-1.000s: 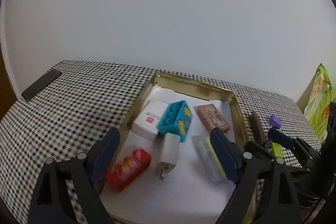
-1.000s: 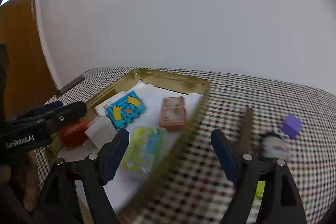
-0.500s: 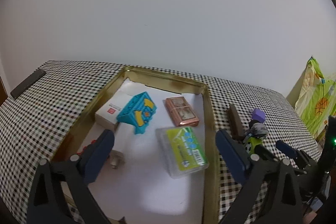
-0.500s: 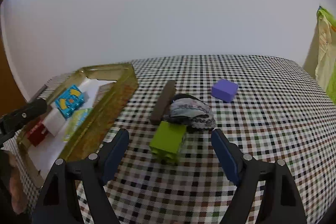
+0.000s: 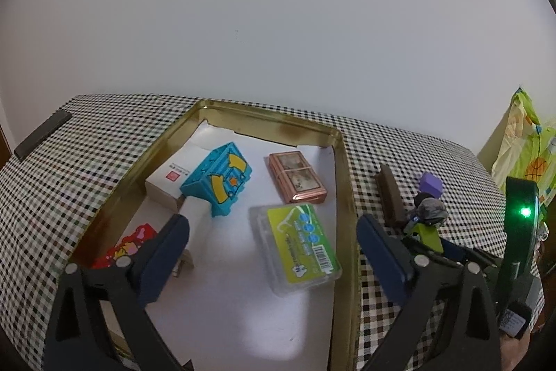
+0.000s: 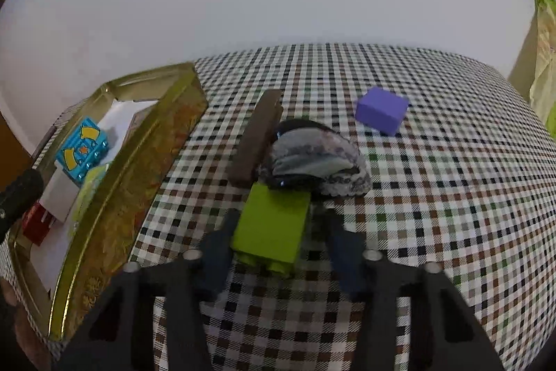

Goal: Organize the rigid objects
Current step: 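Move the right tool to the green block and grasp it, then grasp the patterned pouch with the left tool while the right tool holds the green block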

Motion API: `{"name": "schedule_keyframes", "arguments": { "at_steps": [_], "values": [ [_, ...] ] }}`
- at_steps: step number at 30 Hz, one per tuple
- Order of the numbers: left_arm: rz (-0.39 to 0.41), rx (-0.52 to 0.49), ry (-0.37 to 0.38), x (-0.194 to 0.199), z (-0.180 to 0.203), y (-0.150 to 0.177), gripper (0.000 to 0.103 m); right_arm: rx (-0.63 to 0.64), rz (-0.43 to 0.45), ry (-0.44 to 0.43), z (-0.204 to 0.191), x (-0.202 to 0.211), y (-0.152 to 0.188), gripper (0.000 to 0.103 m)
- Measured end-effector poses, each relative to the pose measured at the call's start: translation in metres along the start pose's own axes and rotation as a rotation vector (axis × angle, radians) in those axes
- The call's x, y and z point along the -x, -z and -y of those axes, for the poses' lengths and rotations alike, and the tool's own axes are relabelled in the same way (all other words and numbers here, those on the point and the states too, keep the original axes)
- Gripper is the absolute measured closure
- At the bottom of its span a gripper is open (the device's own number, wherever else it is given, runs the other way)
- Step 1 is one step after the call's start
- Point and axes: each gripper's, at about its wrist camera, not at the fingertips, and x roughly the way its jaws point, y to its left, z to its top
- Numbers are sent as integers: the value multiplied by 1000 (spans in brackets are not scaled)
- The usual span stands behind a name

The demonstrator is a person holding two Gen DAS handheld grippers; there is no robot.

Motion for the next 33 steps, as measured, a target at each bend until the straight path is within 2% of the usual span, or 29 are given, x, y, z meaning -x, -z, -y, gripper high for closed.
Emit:
{"name": "schedule_keyframes", "arguments": {
  "at_steps": [2,7,10,14,22,26,33],
  "values": [
    [-1,-5,5,1,2,1,5,7,8,-8,-2,3,1,69],
    [7,-16,11,5,10,-1,5,59,97,-30,-7,30,13,69],
    [12,-29,19,5,19,-2,5,59,142,-5,1,46,21,69],
    [10,-63,35,1,42,-1,5,24,148,11,27,57,28,69],
    [-28,-137,84,-21,100,10,5,-23,163,117,75,57,22,69],
    [-62,-173,100,-39,127,15,5,-54,163,134,95,55,16,69],
    [-83,-209,105,-58,151,18,5,-88,146,129,114,53,13,69]
  ]
}}
